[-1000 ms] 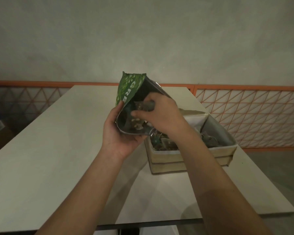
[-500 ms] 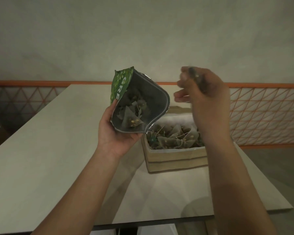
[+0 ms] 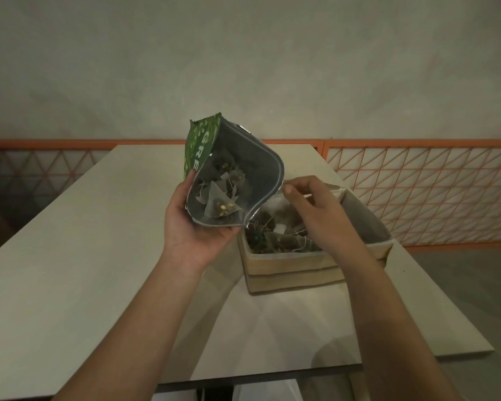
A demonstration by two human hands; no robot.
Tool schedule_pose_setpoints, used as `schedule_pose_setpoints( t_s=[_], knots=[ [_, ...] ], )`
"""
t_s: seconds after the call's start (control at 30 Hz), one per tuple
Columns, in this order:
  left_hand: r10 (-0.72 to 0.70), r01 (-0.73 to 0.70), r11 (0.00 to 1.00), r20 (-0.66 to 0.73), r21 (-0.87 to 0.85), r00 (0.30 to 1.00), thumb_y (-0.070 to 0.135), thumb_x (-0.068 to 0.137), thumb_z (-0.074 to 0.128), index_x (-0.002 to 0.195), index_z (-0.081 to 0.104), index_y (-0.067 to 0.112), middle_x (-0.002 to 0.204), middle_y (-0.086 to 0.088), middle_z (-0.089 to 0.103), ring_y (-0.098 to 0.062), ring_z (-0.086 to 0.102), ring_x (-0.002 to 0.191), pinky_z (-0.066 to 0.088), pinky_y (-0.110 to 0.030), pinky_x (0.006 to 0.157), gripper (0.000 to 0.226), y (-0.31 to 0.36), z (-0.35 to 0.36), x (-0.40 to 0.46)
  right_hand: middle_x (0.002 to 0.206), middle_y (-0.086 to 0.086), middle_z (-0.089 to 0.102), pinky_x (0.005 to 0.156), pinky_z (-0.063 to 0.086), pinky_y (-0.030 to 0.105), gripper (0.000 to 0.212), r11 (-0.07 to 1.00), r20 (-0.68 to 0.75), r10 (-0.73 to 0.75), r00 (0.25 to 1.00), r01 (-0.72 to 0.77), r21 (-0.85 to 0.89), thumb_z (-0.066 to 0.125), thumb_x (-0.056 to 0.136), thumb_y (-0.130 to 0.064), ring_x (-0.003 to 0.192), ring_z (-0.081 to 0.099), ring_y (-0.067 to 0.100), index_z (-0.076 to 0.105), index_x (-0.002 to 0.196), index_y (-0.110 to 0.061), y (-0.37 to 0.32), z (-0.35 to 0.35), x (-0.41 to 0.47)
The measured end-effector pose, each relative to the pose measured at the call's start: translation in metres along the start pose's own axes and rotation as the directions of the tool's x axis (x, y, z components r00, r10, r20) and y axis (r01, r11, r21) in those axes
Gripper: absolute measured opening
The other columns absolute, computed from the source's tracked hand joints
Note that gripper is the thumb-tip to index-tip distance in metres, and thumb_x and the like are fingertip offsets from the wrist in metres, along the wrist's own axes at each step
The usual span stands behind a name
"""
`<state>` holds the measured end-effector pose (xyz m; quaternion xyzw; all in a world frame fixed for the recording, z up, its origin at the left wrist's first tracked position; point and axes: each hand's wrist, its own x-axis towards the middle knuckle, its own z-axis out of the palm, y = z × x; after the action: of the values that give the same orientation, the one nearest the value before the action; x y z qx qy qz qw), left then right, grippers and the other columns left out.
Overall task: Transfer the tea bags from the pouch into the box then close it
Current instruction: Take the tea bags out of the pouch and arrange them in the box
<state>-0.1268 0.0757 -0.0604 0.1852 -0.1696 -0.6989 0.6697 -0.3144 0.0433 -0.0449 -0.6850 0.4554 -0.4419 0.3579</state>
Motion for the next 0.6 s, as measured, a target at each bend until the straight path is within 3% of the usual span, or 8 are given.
schedule_pose_setpoints(
  t_s=[0.1,0.17,0.27,0.33,0.4,0.47,0.53,0.6],
  knots=[
    [0.002,-0.002,1.000,-0.004,0.000,1.000,0.047,0.096,0.049,0.109,0.079,0.014,0.135,-0.018,0.063,-0.035,0.061,0.120,0.056,-0.044,0.092,0.047,0.000,0.000,0.000,0.107,-0.016,0.059,0.066,0.041,0.007,0.021,0.982,-0.019,-0.022,1.000,0.018,-0.189,0.057,0.096,-0.034,0.088,0.055,-0.006,0.060,0.116,-0.028,0.009,0.000,0.002],
    [-0.003,0.003,1.000,0.000,-0.002,1.000,0.047,0.095,0.049,0.107,0.079,0.014,0.136,-0.018,0.061,-0.035,0.058,0.124,0.056,-0.044,0.091,0.047,0.000,0.001,-0.001,0.108,-0.014,0.059,0.068,0.038,0.007,0.022,0.940,0.045,-0.015,0.999,0.030,-0.341,0.061,0.094,-0.032,0.084,0.053,-0.008,0.066,0.115,-0.028,0.014,-0.002,0.003],
    [-0.016,0.016,1.000,0.009,-0.013,1.000,0.047,0.096,0.048,0.103,0.080,0.013,0.135,-0.018,0.062,-0.035,0.057,0.124,0.058,-0.043,0.088,0.048,0.000,0.001,-0.002,0.088,-0.008,0.068,0.066,0.042,0.016,0.018,0.880,0.241,0.135,0.961,-0.005,-0.475,0.059,0.095,-0.034,0.074,0.058,0.000,0.074,0.102,-0.025,0.017,-0.002,-0.002],
    [-0.022,0.022,1.000,0.016,-0.015,1.000,0.047,0.097,0.047,0.104,0.080,0.013,0.136,-0.017,0.061,-0.034,0.057,0.125,0.058,-0.042,0.089,0.048,0.000,0.000,-0.001,0.073,0.003,0.067,0.061,0.042,0.024,0.027,0.862,0.268,0.176,0.947,-0.016,-0.506,0.056,0.097,-0.036,0.062,0.057,0.011,0.074,0.089,-0.017,0.013,-0.002,-0.006],
    [-0.023,0.023,0.999,0.024,-0.026,0.999,0.047,0.098,0.048,0.109,0.079,0.013,0.138,-0.017,0.061,-0.035,0.056,0.126,0.057,-0.043,0.090,0.047,0.001,-0.002,0.000,0.075,-0.004,0.064,0.060,0.042,0.021,0.024,0.852,0.175,0.090,0.980,0.015,-0.523,0.053,0.099,-0.035,0.063,0.054,0.006,0.069,0.093,-0.019,0.006,-0.001,-0.007],
    [-0.026,0.027,0.999,0.033,-0.031,0.999,0.048,0.097,0.049,0.116,0.076,0.013,0.140,-0.018,0.059,-0.037,0.054,0.130,0.056,-0.044,0.091,0.048,0.002,-0.005,0.001,0.086,-0.010,0.062,0.062,0.044,0.019,0.010,0.901,-0.061,-0.112,0.992,0.075,-0.428,0.055,0.097,-0.029,0.071,0.055,0.000,0.064,0.102,-0.026,-0.007,0.003,-0.011],
    [-0.024,0.024,1.000,0.025,-0.011,0.999,0.049,0.096,0.050,0.125,0.071,0.015,0.140,-0.017,0.059,-0.037,0.054,0.131,0.053,-0.043,0.096,0.049,0.002,-0.006,0.003,0.081,-0.008,0.057,0.061,0.042,0.017,0.008,0.945,-0.262,-0.283,0.922,0.221,-0.243,0.062,0.092,-0.018,0.069,0.053,0.004,0.063,0.096,-0.025,-0.024,0.009,-0.017],
    [-0.005,0.004,1.000,0.001,0.024,1.000,0.049,0.097,0.049,0.129,0.068,0.015,0.139,-0.015,0.060,-0.034,0.059,0.125,0.050,-0.041,0.099,0.051,0.002,-0.005,0.003,0.076,-0.009,0.054,0.063,0.039,0.013,0.010,0.892,-0.239,-0.419,0.876,0.347,-0.290,0.067,0.086,-0.014,0.070,0.049,0.004,0.067,0.092,-0.023,-0.038,0.020,-0.020]
  ],
)
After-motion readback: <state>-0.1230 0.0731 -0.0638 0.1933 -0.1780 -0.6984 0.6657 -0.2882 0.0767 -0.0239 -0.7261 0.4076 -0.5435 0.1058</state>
